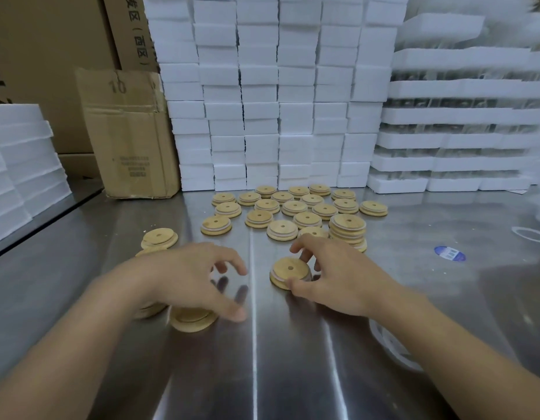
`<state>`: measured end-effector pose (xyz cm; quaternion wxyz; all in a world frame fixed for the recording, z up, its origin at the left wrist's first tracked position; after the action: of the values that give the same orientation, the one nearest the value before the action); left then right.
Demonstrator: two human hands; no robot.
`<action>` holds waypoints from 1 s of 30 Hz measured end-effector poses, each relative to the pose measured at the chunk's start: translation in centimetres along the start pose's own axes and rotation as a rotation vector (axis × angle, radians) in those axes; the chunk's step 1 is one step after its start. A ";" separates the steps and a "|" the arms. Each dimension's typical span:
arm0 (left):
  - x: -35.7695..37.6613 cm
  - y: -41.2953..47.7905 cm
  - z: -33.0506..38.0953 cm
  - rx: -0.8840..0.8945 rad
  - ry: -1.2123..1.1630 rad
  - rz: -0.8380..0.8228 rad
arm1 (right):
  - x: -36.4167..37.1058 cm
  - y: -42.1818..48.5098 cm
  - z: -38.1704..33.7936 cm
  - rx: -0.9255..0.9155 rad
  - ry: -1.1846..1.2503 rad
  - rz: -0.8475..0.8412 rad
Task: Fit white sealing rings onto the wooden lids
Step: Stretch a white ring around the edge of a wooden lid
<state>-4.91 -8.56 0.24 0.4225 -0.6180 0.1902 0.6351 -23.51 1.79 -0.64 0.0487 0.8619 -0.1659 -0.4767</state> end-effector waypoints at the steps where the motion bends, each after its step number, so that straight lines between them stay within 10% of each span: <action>1: 0.2 -0.3 -0.5 -0.004 0.007 -0.044 | -0.4 0.0 0.0 0.001 0.001 0.039; 12: -0.2 0.4 -1.4 -0.024 -0.066 0.091 | -4.5 1.7 1.8 -0.006 -0.176 0.487; 30: -0.3 0.6 -1.6 -0.015 -0.028 0.108 | -2.2 2.6 4.6 0.081 -0.330 0.263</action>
<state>-4.40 -10.17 0.06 0.3856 -0.6012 0.2124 0.6669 -29.01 0.43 -0.76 0.0479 0.7445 -0.3018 -0.5936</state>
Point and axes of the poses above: each hand's wrist, its own y-axis towards the middle knuckle, its own x-axis out of the palm, z = x × y, the point moved 9 cm from there along y, towards the middle knuckle, and after that the axes turned 12 degrees about y, right-handed, at the moved point
